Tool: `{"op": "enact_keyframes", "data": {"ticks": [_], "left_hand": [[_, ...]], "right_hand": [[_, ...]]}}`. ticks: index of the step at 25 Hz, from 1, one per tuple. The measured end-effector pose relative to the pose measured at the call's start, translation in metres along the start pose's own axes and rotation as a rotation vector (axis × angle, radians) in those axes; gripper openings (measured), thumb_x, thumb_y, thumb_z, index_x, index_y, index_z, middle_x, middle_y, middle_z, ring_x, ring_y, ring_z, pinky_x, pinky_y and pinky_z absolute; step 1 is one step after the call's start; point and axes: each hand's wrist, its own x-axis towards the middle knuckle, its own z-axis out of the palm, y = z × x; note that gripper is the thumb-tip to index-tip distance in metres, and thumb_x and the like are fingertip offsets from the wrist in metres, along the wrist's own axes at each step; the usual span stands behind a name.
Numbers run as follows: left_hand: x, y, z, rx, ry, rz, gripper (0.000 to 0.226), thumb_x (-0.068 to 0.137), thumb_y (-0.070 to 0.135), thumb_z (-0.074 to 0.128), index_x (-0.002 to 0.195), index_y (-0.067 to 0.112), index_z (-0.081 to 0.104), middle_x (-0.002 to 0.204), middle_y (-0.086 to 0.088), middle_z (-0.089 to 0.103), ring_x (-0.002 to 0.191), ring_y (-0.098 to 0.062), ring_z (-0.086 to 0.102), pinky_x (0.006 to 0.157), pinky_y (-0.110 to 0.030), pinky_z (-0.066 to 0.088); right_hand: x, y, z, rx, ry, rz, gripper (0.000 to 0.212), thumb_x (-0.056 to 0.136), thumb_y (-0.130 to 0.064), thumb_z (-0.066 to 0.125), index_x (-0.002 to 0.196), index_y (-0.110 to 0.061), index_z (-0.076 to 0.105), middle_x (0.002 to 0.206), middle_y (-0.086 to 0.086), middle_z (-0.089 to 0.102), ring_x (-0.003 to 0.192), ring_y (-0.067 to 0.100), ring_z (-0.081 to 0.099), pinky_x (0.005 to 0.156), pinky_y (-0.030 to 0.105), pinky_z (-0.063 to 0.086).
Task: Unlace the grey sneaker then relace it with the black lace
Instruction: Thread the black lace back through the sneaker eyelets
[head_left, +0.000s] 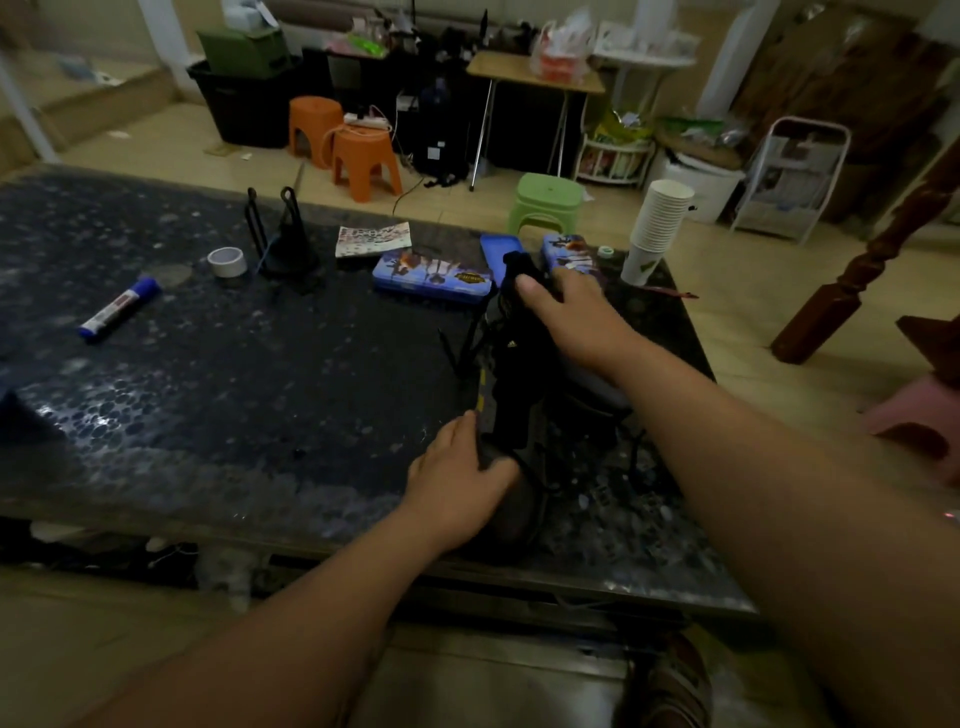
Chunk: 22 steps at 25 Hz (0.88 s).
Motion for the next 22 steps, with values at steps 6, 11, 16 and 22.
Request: {"op": "enact_keyframes", "data": {"ticks": [6, 11, 16, 22], "left_hand": [[0.026, 0.02, -0.033, -0.035, 0.115, 0.103, 0.022, 0.097, 0.04, 0.067, 0.099, 0.022, 0.053, 0.086, 0.004, 0.06, 0.078, -0.015, 0.059, 0.065, -0.033, 0.045], [0.03, 0.024, -0.03, 0.096, 0.115, 0.294, 0.036, 0.093, 0.026, 0.07, 0.123, 0.034, 0.05, 0.093, 0.009, 0.049, 0.08, -0.01, 0.053, 0.069, -0.041, 0.053], [0.023, 0.023, -0.04, 0.357, 0.196, 0.261, 0.031, 0.094, 0.053, 0.062, 0.117, 0.037, 0.049, 0.095, 0.012, 0.057, 0.084, -0.017, 0.061, 0.069, -0.038, 0.054], [0.027, 0.046, -0.041, 0.586, 0.091, 0.146, 0.035, 0.1, 0.057, 0.053, 0.119, 0.028, 0.057, 0.114, 0.001, 0.065, 0.1, -0.027, 0.065, 0.071, -0.036, 0.041]], "right_hand": [[-0.084, 0.036, 0.023, 0.028, -0.094, 0.091, 0.018, 0.099, -0.038, 0.063, 0.099, -0.022, 0.056, 0.086, -0.001, 0.067, 0.081, 0.016, 0.067, 0.074, 0.039, 0.055], [-0.091, 0.035, 0.038, -0.134, 0.004, -0.141, 0.034, 0.096, -0.024, 0.062, 0.125, -0.036, 0.051, 0.09, -0.008, 0.062, 0.076, 0.012, 0.061, 0.065, 0.042, 0.056], [-0.092, 0.04, 0.035, -0.498, 0.156, -0.164, 0.023, 0.105, -0.049, 0.044, 0.103, -0.029, 0.053, 0.082, -0.003, 0.054, 0.069, 0.023, 0.057, 0.052, 0.034, 0.037], [-0.088, 0.042, 0.046, -0.279, -0.028, -0.023, 0.017, 0.098, -0.043, 0.057, 0.092, -0.03, 0.064, 0.083, -0.01, 0.063, 0.074, 0.012, 0.06, 0.058, 0.03, 0.042]]}}
